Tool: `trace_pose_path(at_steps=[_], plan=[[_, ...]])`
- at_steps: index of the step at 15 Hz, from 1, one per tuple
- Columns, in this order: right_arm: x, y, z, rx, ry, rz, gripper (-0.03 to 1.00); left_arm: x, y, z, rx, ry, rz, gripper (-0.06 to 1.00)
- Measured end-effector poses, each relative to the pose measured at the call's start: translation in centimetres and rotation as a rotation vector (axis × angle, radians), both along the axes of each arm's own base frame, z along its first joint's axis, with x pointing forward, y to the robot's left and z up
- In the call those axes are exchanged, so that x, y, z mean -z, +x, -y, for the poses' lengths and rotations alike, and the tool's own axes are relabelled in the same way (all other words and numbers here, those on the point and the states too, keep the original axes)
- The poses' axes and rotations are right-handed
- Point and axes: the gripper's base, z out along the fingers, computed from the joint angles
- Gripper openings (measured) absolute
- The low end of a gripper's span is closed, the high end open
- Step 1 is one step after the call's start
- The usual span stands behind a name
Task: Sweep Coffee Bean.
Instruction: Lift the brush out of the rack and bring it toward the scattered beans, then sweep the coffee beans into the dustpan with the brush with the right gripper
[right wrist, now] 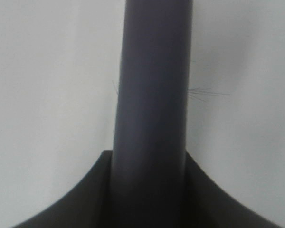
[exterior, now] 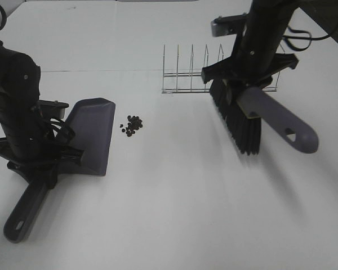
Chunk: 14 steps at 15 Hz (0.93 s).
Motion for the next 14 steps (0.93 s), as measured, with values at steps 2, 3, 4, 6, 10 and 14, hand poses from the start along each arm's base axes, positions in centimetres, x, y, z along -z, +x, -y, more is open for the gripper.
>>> trace_pose_path(at_steps=[2,3,4,6,10,14], plan=[[2.4,0.3,-2.8,-0.046,-0.021,-0.038,0.29,0.0,0.1,0.0,-0.002,-0.001,0.003,0.26],[3.2,0.8,-4.2,-0.076,-0.035,-0.04,0.29,0.0,0.1,0.0,-0.002,-0.001,0.003,0.26],[3.5,1.5,-5.8,-0.106,-0.05,-0.032,0.29,0.0,0.1,0.0,-0.002,-0.001,0.003,0.26],[4.2,2.3,-8.9,-0.164,-0.091,-0.043,0.28,0.0,0.1,0.0,-0.002,-0.001,0.002,0.26],[6.2,2.0,-14.8,-0.31,-0.125,-0.054,0.28,0.0,0.1,0.0,-0.002,-0.002,0.001,0.26],[5.7,-1.2,-21.9,-0.494,0.055,-0.058,0.28,0.0,0.0,0.1,-0.007,-0.007,-0.001,0.26]])
